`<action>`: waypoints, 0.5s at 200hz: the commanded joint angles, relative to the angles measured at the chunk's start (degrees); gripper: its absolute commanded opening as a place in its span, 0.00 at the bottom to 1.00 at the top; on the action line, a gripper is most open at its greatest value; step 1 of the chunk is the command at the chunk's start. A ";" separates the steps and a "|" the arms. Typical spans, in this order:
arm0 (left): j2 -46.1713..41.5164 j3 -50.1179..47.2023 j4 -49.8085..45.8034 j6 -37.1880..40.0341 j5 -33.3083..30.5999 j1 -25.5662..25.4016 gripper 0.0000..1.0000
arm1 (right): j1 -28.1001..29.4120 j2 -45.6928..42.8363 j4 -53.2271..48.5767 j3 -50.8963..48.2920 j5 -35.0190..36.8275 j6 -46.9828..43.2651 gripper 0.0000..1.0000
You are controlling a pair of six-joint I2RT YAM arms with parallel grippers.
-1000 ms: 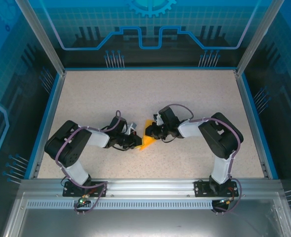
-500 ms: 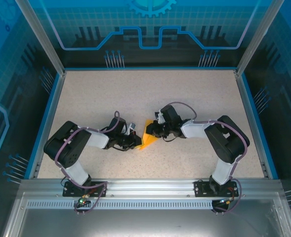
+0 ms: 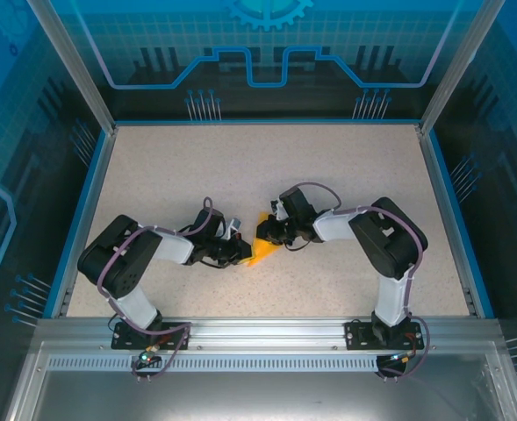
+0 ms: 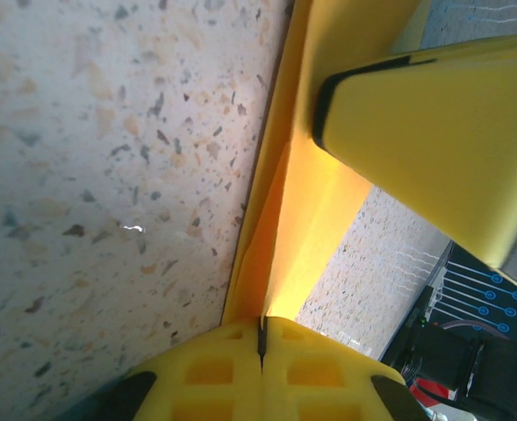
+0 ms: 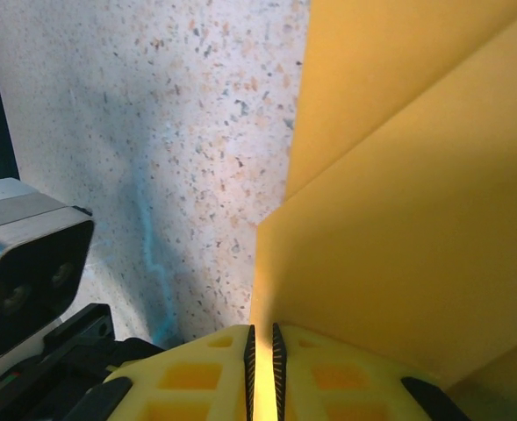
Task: Fold a paper plane with a square sheet of paper (pick it up from the middle)
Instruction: Fourth fold the wing at the center of the table.
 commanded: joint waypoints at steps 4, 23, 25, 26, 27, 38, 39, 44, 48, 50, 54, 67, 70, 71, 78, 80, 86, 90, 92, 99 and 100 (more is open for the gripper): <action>-0.06 -0.89 -6.50 1.40 -4.26 0.86 0.03 | -0.83 1.20 -0.49 0.32 -0.39 0.62 0.16; -0.05 -0.46 -7.28 1.97 -4.33 0.86 0.02 | -0.90 0.17 0.13 -0.96 0.03 0.94 0.16; -0.05 -0.45 -7.32 1.97 -4.28 0.86 0.02 | -0.92 -0.09 0.14 -1.10 0.07 0.99 0.16; -0.05 -0.45 -7.28 1.98 -4.27 0.90 0.02 | -0.92 -0.19 0.14 -1.16 0.07 1.00 0.16; -0.05 -0.49 -7.35 1.98 -4.23 0.88 0.02 | -0.92 -0.24 0.14 -1.20 0.08 0.96 0.16; -0.09 -0.23 -7.67 2.23 -4.24 0.86 0.02 | -1.08 -1.71 0.31 -1.23 0.23 0.92 0.16; -0.07 -0.20 -7.72 2.24 -4.21 0.86 0.02 | -1.09 -1.88 0.31 -1.23 0.24 0.92 0.16; 0.03 -0.18 -7.93 2.33 -4.18 0.86 0.02 | -1.14 -2.67 0.17 -1.98 0.51 0.84 0.16; 0.04 -0.13 -7.99 2.46 -4.23 0.86 0.02 | -1.12 -3.29 -0.19 -2.78 0.80 0.64 0.16; 0.04 -0.10 -8.04 2.45 -4.26 0.86 0.02 | -1.10 -3.55 -0.56 -2.80 0.96 0.54 0.16; 0.12 -0.05 -8.15 2.50 -4.22 0.92 0.02 | -1.20 -4.28 -1.14 -2.88 1.34 0.41 0.16; 0.30 0.25 -8.62 2.93 -3.99 0.86 0.02 | -1.24 -6.48 -2.59 -3.32 2.39 -0.17 0.16; 0.36 0.33 -8.77 3.01 -3.89 0.86 0.02 | -1.27 -6.92 -2.73 -3.47 2.56 -0.22 0.16; 0.38 0.38 -8.79 3.02 -3.86 0.86 0.02 | -1.27 -7.03 -2.75 -3.49 2.60 -0.27 0.16; 0.52 0.64 -9.19 3.21 -3.75 0.87 0.02 | -1.27 -7.85 -2.93 -3.73 2.63 -0.23 0.16; 0.56 0.68 -9.29 3.25 -3.67 0.86 0.02 | -1.23 -8.03 -3.00 -3.90 2.63 -0.34 0.16; 0.60 0.85 -9.52 3.38 -3.65 0.86 0.02 | -1.21 -8.40 -3.11 -3.91 2.51 -0.38 0.16; 0.65 0.87 -9.53 3.38 -3.65 0.86 0.02 | -1.19 -8.53 -3.23 -3.75 2.25 -0.40 0.16; 0.68 0.87 -9.48 3.36 -3.65 0.86 0.02 | -1.19 -8.57 -3.32 -3.75 2.16 -0.40 0.16; 0.73 0.79 -9.32 3.22 -3.51 0.87 0.02 | -1.06 -8.56 -3.27 -3.57 1.70 -0.48 0.17; 0.78 0.79 -9.29 3.21 -3.54 0.87 0.02 | -1.03 -8.60 -3.28 -3.54 1.64 -0.44 0.17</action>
